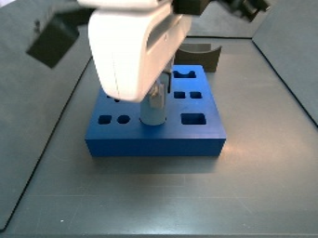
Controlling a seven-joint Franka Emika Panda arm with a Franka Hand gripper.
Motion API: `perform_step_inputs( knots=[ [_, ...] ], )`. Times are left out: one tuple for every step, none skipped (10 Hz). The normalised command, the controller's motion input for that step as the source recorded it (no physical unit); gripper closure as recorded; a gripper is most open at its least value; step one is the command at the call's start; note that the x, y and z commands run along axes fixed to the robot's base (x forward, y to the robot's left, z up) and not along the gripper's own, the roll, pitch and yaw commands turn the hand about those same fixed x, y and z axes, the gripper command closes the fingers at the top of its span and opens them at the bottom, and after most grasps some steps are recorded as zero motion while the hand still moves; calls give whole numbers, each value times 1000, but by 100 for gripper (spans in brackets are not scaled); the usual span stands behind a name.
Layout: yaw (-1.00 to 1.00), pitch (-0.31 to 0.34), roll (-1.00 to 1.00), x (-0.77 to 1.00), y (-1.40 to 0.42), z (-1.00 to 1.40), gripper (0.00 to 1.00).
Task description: Insert the oval object.
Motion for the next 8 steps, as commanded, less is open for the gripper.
perform_step_inputs(
  knots=[
    [254, -196, -86, -166, 23, -517, 100],
    [51, -124, 0, -194, -69, -286, 100],
    [0, -46, 0, -26, -86, -283, 100],
    [6, -77, 0, -97, 0, -360, 100],
    [0, -130, 0, -126, -6, -394, 100],
    [29, -177, 0, -123, -3, -197, 100],
    [0, -117, -57, -51, 40, -86, 100],
    [0, 0, 0, 0, 0, 0, 100]
  ],
)
